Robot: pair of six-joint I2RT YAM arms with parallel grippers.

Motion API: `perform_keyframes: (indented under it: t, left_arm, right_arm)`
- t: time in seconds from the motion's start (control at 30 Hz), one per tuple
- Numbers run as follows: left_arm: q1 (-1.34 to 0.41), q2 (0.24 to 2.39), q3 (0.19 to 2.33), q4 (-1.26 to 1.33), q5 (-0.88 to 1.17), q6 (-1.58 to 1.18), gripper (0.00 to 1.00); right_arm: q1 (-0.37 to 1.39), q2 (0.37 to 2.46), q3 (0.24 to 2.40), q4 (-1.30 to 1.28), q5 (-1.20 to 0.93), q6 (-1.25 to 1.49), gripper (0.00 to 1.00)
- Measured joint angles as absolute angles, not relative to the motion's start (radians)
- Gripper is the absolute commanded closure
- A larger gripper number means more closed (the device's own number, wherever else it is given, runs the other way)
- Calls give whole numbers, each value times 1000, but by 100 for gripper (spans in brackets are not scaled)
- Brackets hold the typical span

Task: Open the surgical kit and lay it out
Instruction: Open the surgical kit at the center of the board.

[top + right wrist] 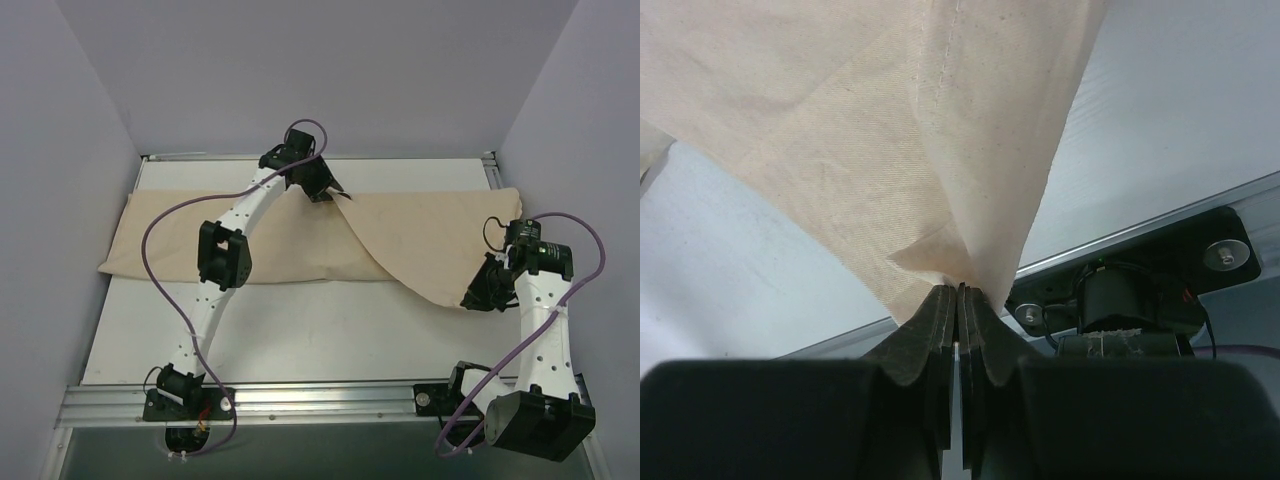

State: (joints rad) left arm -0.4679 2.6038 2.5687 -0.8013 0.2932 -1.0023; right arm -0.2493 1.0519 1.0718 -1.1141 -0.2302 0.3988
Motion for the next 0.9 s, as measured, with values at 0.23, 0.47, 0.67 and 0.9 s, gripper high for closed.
perform_keyframes:
  t: [0.23,0.47,0.67,0.9]
  left_arm:
    - [-481,2646,2618,-792,312,-1030,57]
    - [-486,2672,2622,-789,319,-1039,74]
    - [-493,2672,2639,-789,317,-980,98]
    - [-540,2501,2463,-865,210,-735,98]
  right_arm:
    - [-249,1047,1072,-1114,-229,399,100]
    - [-249,1047,1081,-1114,-229,399,100]
    - [-249,1062,1149,-1121,-212,400,100]
    - [-250,1206,1344,-1082,-186,409,100]
